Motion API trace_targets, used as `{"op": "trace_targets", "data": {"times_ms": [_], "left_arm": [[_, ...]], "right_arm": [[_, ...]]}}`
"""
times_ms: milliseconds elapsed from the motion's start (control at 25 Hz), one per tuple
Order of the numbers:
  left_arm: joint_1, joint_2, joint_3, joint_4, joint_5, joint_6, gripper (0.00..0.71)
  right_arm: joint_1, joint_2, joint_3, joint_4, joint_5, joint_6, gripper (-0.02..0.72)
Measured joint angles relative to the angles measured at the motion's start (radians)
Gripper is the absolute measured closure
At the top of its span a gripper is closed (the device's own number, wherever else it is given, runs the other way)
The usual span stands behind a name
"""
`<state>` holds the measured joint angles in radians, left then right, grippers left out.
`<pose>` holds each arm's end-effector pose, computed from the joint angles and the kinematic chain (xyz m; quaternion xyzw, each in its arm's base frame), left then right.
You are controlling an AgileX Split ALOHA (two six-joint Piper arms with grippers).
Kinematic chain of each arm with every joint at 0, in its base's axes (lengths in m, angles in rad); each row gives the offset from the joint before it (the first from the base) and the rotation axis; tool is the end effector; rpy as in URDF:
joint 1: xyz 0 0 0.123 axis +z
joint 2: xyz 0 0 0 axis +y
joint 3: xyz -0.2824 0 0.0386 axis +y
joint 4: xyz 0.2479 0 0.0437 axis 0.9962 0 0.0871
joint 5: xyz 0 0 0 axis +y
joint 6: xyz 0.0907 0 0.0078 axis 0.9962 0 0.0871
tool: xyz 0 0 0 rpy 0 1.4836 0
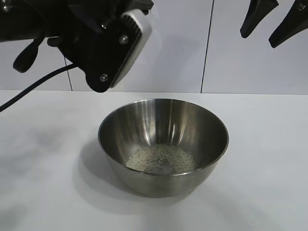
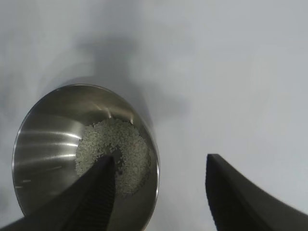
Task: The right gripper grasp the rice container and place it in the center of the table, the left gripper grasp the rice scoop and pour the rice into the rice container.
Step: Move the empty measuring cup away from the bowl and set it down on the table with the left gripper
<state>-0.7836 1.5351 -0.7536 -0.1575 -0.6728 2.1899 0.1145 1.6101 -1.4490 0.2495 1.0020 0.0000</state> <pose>0.2371 -0.2237 0.2604 0.7034 0.1378 0.4448 0.5371 0.3402 0.0582 0.3292 -0.0158 0.9627 0.1318 0.2359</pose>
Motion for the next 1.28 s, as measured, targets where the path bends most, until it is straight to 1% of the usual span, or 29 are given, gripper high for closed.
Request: {"op": "trace_targets", "data": {"times_ms": [160, 280, 520, 800, 880, 960, 1040, 1120, 1280], "left_arm": [[0.000, 0.000, 0.000, -0.090, -0.024, -0.213, 0.704], [0.000, 0.000, -0.005, -0.185, -0.033, -0.301, 0.704], [0.000, 0.000, -0.065, -0.553, -0.041, -0.390, 0.704], [0.001, -0.005, -0.146, -0.909, -0.046, -0.429, 0.704], [0.014, -0.022, -0.173, -1.006, -0.032, -0.431, 0.704], [0.049, -0.053, -0.193, -1.116, 0.004, -0.439, 0.704], [0.105, -0.086, -0.202, -1.219, 0.067, -0.443, 0.704], [0.177, -0.114, -0.203, -1.322, 0.162, -0.445, 0.704], [0.308, -0.141, -0.203, -1.455, 0.384, -0.449, 0.704]], "right_arm": [[0.000, 0.000, 0.000, 0.000, 0.000, 0.000, 0.313], [0.000, 0.000, 0.000, 0.000, 0.000, 0.000, 0.313], [0.000, 0.000, 0.000, 0.000, 0.000, 0.000, 0.313], [0.000, 0.000, 0.000, 0.000, 0.000, 0.000, 0.313], [0.000, 0.000, 0.000, 0.000, -0.001, 0.000, 0.313], [0.000, 0.000, 0.000, 0.000, -0.003, 0.000, 0.313], [0.000, 0.000, 0.000, 0.000, -0.003, 0.000, 0.313], [0.000, 0.000, 0.000, 0.000, -0.003, 0.000, 0.313], [0.000, 0.000, 0.000, 0.000, -0.004, 0.000, 0.313]]}}
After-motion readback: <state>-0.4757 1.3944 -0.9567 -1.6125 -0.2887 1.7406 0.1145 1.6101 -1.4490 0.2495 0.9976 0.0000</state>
